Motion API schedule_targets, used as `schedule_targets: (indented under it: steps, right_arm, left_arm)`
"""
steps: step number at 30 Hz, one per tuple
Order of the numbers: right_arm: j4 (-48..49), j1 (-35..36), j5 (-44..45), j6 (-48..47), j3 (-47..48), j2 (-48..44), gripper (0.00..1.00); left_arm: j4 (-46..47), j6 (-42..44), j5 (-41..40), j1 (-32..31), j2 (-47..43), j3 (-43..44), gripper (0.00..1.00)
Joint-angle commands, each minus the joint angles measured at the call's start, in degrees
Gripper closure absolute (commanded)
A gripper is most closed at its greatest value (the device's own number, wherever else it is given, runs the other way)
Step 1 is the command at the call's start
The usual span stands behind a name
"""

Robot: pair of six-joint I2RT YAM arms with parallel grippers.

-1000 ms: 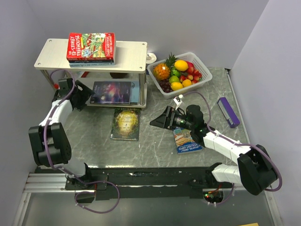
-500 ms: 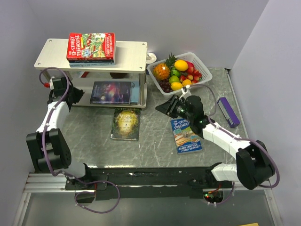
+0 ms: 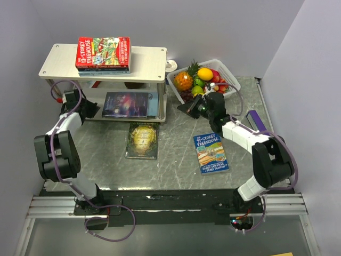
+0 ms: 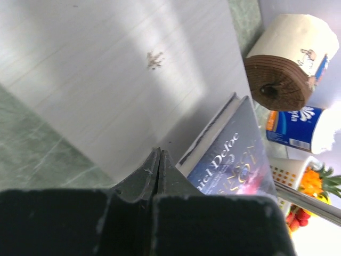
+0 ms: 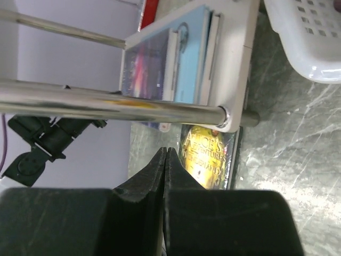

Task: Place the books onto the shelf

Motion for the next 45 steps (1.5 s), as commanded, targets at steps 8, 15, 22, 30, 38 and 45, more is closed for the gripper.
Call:
schedule_targets:
  steps: [8,15,22,30,38,45]
  right_arm:
    - [2.9,-0.47,-6.65,0.61,6.29,7.11,1.0]
    - [2.46,-0.47,-9.47,1.66,11.56,12.03,1.0]
    - [1.67,-0.64,-10.97,3.42,15.87,17.56,1.0]
    - [1.32,-0.64,-12.73,4.92,20.09,21.61,1.0]
    - [0.7,-0.73,-13.87,5.09,22.2,24.16,1.0]
    - [0.17,-0.73,-14.4,4.65,22.91,25.04,1.0]
  left_arm:
    - [9.11,-3.49,6.55,-1.24,3.49,-0.06,0.99]
    - [11.31,-4.81,7.25,-2.38,3.76,-1.2,0.99]
    - [12.8,-5.95,8.13,-2.47,3.59,-1.73,0.99]
    - [14.12,-7.19,8.3,-4.14,4.02,-1.55,0.99]
    - [15.35,-8.59,8.39,-5.99,4.9,-0.94,0.99]
    - [16.23,-9.38,8.39,-7.13,5.52,-0.67,0.98]
